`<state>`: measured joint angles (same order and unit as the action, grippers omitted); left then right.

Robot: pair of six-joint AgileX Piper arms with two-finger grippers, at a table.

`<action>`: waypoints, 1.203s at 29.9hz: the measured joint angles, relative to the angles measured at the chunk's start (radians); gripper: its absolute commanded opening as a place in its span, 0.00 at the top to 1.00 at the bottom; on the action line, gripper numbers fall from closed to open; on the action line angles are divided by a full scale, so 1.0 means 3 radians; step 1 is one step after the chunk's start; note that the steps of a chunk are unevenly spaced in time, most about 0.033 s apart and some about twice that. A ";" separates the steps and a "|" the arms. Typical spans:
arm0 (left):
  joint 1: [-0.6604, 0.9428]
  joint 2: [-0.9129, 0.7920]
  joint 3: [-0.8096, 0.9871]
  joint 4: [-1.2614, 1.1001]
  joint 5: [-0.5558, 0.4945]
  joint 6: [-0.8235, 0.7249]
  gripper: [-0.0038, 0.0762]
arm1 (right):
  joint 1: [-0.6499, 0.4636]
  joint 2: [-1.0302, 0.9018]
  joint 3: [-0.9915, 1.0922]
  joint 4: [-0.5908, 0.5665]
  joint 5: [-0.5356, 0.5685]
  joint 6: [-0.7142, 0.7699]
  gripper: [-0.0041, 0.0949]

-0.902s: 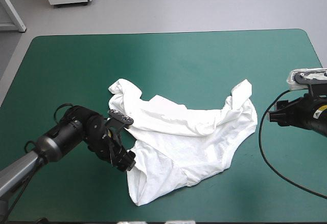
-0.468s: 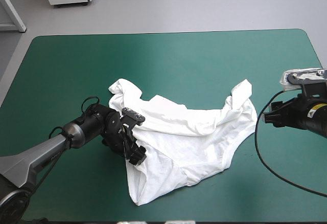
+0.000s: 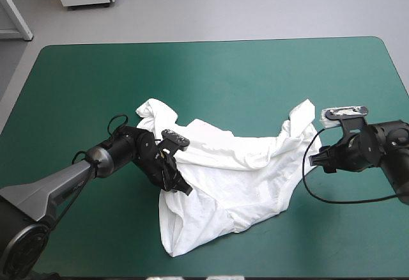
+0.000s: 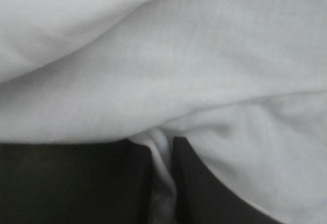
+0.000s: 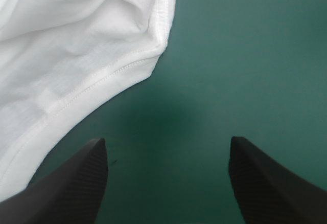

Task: Fold the cloth

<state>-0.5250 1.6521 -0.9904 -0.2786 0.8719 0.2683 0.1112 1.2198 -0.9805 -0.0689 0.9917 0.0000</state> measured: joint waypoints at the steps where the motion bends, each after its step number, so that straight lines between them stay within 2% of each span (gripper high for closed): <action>1: 0.0006 0.0020 -0.0008 -0.0015 0.0014 0.0012 0.96 | 0.0000 0.0069 0.0022 0.0000 -0.0052 0.0000 0.32; 14: 0.0024 0.0078 -0.0053 -0.0089 0.0090 0.0031 0.96 | 0.0000 0.0895 0.0035 0.0164 -0.0656 0.0000 0.32; 20: 0.0024 0.0080 -0.0054 -0.0097 0.0096 0.0004 0.96 | 0.0000 0.1220 0.0012 0.0208 -0.0744 0.0000 0.34; 23: 0.0024 0.0084 -0.0054 -0.0098 0.0092 -0.0011 0.96 | 0.0000 0.1287 -0.0027 0.0230 -0.0709 0.0000 0.47; 30: 0.0024 0.0093 -0.0057 -0.0102 0.0089 -0.0065 0.96 | 0.0000 0.1450 -0.0112 0.0507 -0.0752 -0.0213 0.98; 36: 0.0024 0.0089 -0.0067 -0.0088 0.0099 -0.0110 0.96 | -0.0007 0.1546 -0.0170 0.0714 -0.0774 -0.0350 0.97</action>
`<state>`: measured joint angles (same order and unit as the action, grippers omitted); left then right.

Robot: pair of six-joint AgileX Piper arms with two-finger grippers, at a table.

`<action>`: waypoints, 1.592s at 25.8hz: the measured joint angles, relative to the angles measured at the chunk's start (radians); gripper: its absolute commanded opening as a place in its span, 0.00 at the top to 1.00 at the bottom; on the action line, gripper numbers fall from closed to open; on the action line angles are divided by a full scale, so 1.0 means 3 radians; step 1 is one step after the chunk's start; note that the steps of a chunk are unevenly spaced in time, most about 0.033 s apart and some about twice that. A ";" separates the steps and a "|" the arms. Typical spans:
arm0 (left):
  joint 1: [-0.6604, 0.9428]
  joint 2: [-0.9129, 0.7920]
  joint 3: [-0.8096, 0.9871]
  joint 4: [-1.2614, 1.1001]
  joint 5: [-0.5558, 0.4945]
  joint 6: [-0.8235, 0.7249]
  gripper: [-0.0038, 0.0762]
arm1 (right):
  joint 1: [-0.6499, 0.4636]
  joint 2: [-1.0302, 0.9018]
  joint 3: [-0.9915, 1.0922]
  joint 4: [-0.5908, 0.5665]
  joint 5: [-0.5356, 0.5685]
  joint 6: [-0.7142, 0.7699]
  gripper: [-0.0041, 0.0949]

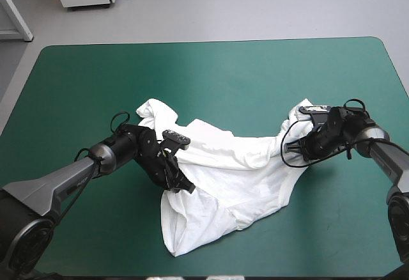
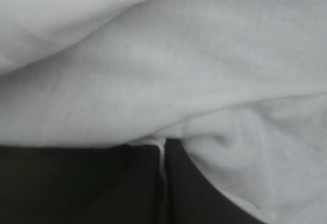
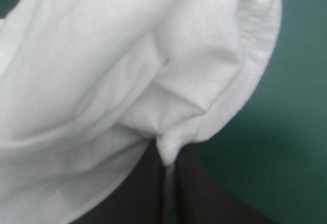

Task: Fold the cloth

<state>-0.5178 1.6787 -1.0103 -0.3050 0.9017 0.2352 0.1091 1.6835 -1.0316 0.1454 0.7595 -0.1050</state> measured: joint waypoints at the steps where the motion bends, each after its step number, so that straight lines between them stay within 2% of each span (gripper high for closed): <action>1: 0.0000 -0.0007 0.0000 0.0007 0.0003 -0.0010 0.96 | 0.0000 0.0003 -0.0004 0.0008 0.0008 -0.0003 0.97; 4: -0.0007 -0.0059 0.0000 0.0033 0.0032 -0.0066 0.96 | -0.0002 -0.0004 -0.0004 0.0026 0.0028 -0.0015 0.97; 11: -0.0035 -0.0418 0.0011 0.0253 0.0617 -0.0210 0.96 | -0.0008 -0.0245 0.0096 0.0095 0.0015 -0.0039 0.97; 17: -0.0035 -0.1061 -0.0311 0.0291 0.0995 -0.0322 0.96 | 0.0011 -0.0953 0.0154 0.0158 0.0460 -0.0053 0.97; 26: -0.0035 -0.1817 -0.0974 0.0297 0.1150 -0.0520 0.96 | 0.0011 -0.2075 -0.0475 0.0158 0.1120 0.0137 0.97; 31: -0.0035 -0.2058 -0.1893 0.0288 0.1161 -0.0609 0.96 | 0.0011 -0.2335 -0.1497 0.0158 0.1400 0.0255 0.97; 34: -0.0035 -0.2056 -0.2500 0.0314 0.1161 -0.0609 0.96 | 0.0011 -0.2335 -0.2083 0.0158 0.1405 0.0266 0.97; 36: -0.0035 -0.1986 -0.3113 0.0374 0.1161 -0.0595 0.96 | 0.0011 -0.2327 -0.2560 0.0201 0.1392 0.0266 0.97; 41: -0.0035 -0.1760 -0.3950 0.0384 0.1161 -0.0528 0.96 | 0.0011 -0.2291 -0.3154 0.0360 0.1281 0.0267 0.97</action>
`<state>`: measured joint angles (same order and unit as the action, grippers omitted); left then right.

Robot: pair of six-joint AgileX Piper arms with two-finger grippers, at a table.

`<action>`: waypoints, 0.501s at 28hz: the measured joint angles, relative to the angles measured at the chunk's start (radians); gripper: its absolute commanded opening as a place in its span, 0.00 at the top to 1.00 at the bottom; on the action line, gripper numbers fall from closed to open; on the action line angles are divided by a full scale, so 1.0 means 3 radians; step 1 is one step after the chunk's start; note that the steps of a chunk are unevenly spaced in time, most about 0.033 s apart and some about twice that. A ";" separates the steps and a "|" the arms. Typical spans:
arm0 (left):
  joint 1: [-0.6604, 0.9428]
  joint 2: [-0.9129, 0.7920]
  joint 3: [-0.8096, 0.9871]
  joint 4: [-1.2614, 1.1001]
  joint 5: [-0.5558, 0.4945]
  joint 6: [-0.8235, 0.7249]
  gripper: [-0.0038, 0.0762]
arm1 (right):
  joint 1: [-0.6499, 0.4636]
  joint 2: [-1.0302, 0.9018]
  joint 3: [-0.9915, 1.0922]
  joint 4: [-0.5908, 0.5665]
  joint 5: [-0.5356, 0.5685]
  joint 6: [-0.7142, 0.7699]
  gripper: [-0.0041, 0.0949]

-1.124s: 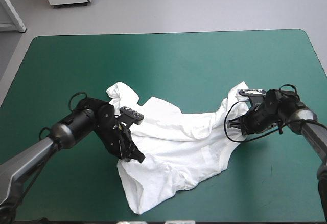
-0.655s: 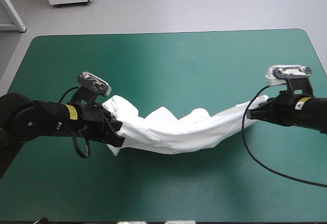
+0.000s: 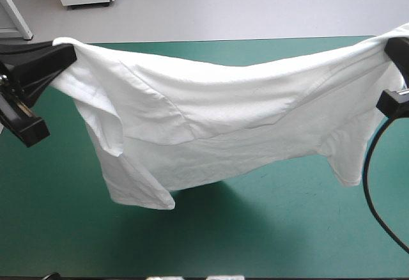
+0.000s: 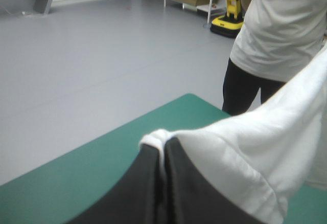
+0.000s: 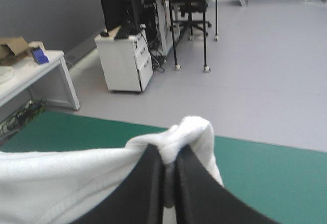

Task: Fold the cloth

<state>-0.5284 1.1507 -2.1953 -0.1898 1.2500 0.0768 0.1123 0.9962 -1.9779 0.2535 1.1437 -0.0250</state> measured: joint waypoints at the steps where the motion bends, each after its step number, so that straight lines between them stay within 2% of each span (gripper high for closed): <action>1: 0.0000 0.0057 -0.0169 -0.0030 0.0000 0.0005 0.96 | 0.0000 0.0003 -0.0111 0.0040 -0.0024 0.0000 0.97; 7: 0.0000 0.0174 -0.0693 -0.0383 0.0000 0.0062 0.96 | 0.0000 0.0000 -0.0566 0.0185 -0.0073 -0.0006 0.97; 14: 0.0000 0.0152 -0.0880 -0.0916 0.0000 0.0059 0.96 | 0.0063 -0.0048 -0.0709 0.0251 -0.0136 -0.0040 0.97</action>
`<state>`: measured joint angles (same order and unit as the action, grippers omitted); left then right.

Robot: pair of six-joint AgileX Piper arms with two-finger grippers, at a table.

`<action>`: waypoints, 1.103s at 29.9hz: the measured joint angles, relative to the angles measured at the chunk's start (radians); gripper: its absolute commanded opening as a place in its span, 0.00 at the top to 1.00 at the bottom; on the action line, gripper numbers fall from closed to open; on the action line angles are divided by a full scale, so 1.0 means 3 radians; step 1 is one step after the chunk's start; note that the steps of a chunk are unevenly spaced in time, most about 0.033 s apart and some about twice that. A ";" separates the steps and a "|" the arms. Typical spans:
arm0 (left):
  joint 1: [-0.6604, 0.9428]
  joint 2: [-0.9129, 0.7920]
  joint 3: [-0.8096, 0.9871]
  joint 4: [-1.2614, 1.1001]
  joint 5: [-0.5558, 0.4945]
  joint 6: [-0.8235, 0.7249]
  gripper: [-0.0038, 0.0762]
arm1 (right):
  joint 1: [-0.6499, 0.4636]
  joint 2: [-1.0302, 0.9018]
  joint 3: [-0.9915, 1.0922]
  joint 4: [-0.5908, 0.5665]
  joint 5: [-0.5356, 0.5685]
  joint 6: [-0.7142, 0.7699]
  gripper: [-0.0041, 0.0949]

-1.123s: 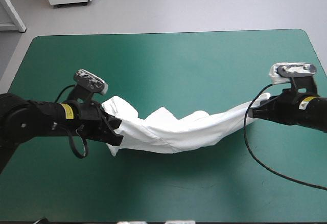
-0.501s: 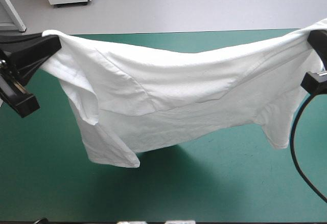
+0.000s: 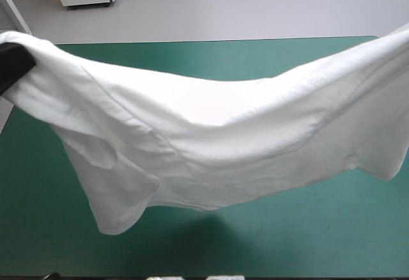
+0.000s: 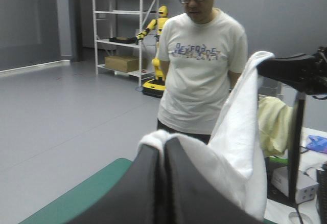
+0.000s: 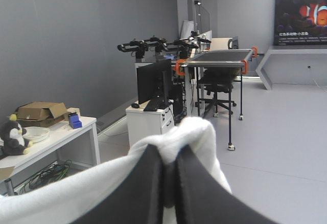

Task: Fold the cloth

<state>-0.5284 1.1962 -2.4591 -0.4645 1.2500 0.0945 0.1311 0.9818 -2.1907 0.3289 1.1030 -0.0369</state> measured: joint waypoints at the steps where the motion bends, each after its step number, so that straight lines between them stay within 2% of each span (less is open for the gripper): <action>1: 0.0000 0.0000 0.0000 -0.0055 0.0000 -0.0017 0.96 | 0.0041 -0.0016 -0.0005 0.0008 -0.0013 -0.0012 0.97; 6: 0.0000 0.0006 0.0111 -0.0191 0.0000 -0.0134 0.96 | 0.0201 -0.0049 -0.0072 -0.0005 -0.0051 -0.0034 0.97; 12: 0.0000 0.0003 0.0692 -0.0229 0.0000 -0.0149 0.96 | 0.0228 -0.0059 -0.0044 -0.0234 0.0036 -0.0046 0.97; 18: 0.0000 0.0071 0.1589 -0.0137 0.0000 -0.0146 0.96 | 0.0228 -0.0031 0.0545 -0.0398 0.0093 -0.0038 0.97; 24: 0.0000 0.0291 0.2352 0.0517 0.0000 -0.0146 0.96 | 0.0228 0.0301 0.1173 -0.0623 0.0081 -0.0038 0.97; 28: 0.0000 0.0541 0.2617 0.0934 -0.0078 -0.0146 0.96 | 0.0228 0.0719 0.1312 -0.0820 -0.0085 -0.0038 0.97; 33: 0.0018 0.0898 0.2656 0.1290 -0.0519 -0.0143 0.96 | 0.0228 0.1264 0.1318 -0.0981 -0.0518 -0.0038 0.97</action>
<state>-0.5231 1.4655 -1.6623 -0.0775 1.0944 0.0515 0.1995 1.3609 -1.7952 0.0345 0.9476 -0.0484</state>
